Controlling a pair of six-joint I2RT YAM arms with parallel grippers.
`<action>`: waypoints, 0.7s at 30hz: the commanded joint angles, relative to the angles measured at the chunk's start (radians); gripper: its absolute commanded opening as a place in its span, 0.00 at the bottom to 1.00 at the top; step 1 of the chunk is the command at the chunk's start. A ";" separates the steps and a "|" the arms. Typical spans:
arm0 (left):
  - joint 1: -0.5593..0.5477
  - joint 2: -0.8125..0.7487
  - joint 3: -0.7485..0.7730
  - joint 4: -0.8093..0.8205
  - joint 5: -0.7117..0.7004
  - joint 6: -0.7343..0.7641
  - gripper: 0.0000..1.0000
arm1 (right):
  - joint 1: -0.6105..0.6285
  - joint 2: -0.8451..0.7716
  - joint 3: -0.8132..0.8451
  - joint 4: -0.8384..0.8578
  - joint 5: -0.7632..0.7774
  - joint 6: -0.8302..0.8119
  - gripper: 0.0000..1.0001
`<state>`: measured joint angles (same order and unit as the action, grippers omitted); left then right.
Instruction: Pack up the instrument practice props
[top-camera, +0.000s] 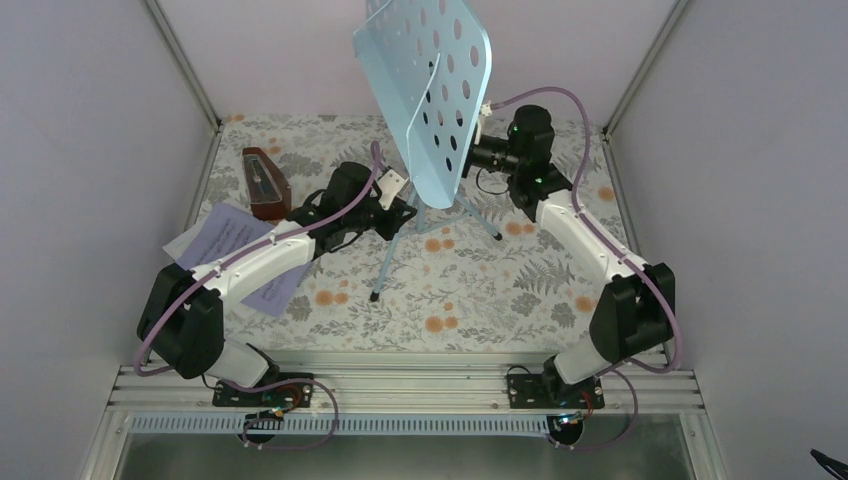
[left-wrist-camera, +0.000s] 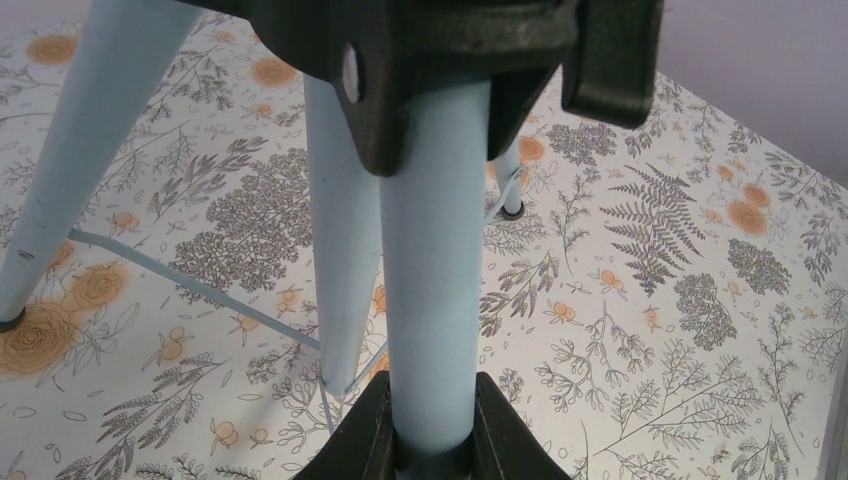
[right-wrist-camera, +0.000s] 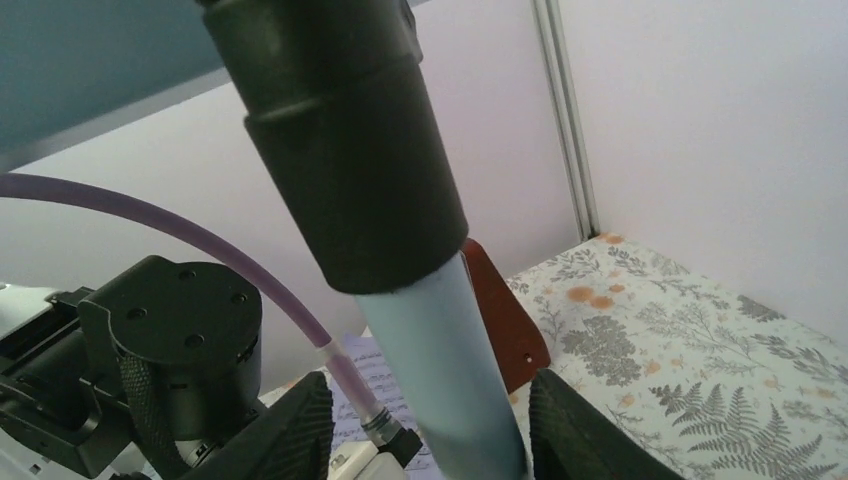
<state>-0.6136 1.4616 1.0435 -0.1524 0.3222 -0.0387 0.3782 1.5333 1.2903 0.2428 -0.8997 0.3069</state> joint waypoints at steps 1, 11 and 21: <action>-0.002 -0.011 0.013 -0.026 -0.022 0.012 0.02 | -0.002 0.015 0.065 -0.015 -0.078 -0.076 0.43; -0.002 -0.007 0.014 -0.028 -0.023 0.012 0.02 | -0.002 0.053 0.125 -0.014 -0.096 -0.092 0.20; -0.002 -0.037 0.017 0.019 -0.025 -0.023 0.02 | -0.001 0.010 0.078 -0.005 -0.120 -0.104 0.04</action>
<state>-0.6136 1.4555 1.0435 -0.1543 0.3141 -0.0402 0.3668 1.5852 1.3815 0.2420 -0.9596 0.0929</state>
